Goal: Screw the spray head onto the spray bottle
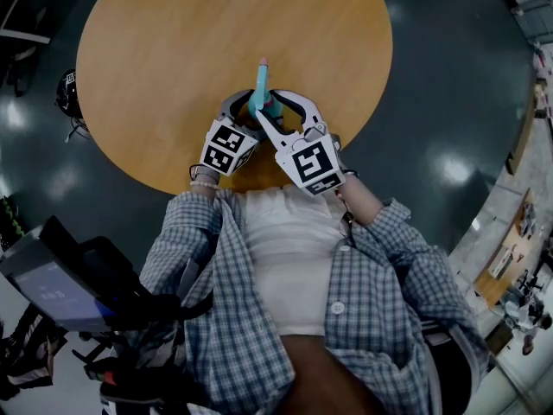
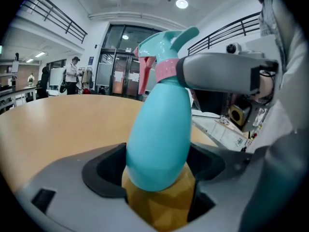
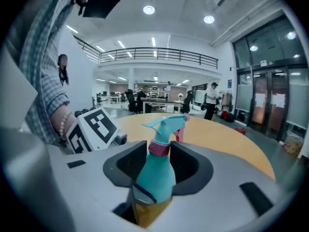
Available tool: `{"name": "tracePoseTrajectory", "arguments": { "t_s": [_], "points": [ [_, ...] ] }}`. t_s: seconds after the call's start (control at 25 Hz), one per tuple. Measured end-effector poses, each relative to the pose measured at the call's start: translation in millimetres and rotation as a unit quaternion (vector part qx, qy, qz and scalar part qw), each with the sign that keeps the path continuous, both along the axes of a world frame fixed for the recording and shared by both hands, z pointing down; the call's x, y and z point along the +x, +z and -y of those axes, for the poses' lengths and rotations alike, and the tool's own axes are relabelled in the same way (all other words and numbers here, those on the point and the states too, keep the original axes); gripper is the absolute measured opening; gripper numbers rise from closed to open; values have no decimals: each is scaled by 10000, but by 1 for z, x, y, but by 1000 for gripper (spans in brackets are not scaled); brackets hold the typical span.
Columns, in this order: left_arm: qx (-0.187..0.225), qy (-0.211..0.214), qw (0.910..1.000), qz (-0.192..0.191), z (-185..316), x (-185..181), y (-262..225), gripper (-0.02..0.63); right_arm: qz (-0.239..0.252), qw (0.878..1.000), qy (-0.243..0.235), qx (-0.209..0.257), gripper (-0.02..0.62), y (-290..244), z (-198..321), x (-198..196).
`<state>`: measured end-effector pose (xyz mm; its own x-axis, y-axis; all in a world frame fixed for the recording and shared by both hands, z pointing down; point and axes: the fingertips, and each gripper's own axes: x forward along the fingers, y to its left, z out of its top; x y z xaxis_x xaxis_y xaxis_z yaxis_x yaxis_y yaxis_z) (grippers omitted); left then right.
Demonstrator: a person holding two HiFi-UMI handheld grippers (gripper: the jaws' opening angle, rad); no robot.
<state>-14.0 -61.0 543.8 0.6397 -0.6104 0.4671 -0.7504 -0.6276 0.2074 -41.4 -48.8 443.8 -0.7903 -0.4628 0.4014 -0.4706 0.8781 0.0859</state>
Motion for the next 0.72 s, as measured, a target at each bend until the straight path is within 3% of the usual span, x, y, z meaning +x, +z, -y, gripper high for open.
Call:
{"name": "tracePoseTrajectory", "arguments": {
  "t_s": [0.16, 0.28, 0.48, 0.72],
  "points": [
    [-25, 53, 10000, 18, -1, 1, 0, 383, -95, 9921, -1122, -560, 151, 3, -4, 11],
    [-18, 84, 10000, 17, -1, 2, -1, 383, 28, 9731, -1913, -1281, 151, 3, -5, 20],
    [-9, 142, 9999, 9, -2, 4, 0, 383, 446, 9462, -2425, -2097, 150, -14, 15, 16],
    [-13, 172, 9999, 12, -4, 6, 0, 383, 27, 8999, -3352, -2789, 139, -2, 6, 9]
  ]
}}
